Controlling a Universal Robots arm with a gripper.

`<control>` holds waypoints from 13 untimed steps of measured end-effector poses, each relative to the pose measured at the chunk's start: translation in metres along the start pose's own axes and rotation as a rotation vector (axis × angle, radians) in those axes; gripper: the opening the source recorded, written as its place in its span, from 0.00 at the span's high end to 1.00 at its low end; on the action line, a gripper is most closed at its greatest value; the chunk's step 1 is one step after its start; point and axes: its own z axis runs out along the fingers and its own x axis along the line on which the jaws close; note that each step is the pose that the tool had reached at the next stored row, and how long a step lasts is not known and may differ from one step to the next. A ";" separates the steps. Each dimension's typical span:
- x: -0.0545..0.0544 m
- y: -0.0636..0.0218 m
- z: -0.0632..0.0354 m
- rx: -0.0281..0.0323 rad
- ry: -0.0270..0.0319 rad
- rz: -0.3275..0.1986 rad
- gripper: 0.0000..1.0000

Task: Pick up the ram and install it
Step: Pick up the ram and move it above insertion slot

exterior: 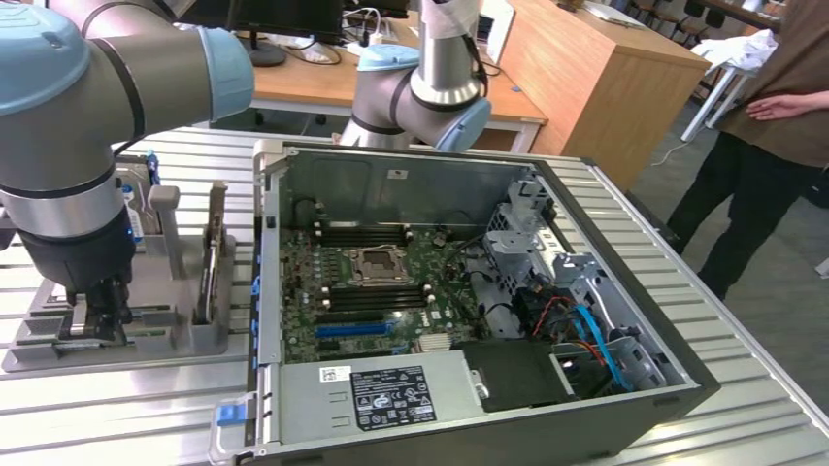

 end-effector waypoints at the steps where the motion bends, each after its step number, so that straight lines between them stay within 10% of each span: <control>1: 0.000 0.0000 0.0000 0.0000 0.0000 0.000 0.65; 13: 0.002 -0.0001 -0.0001 0.0000 0.0000 0.000 0.65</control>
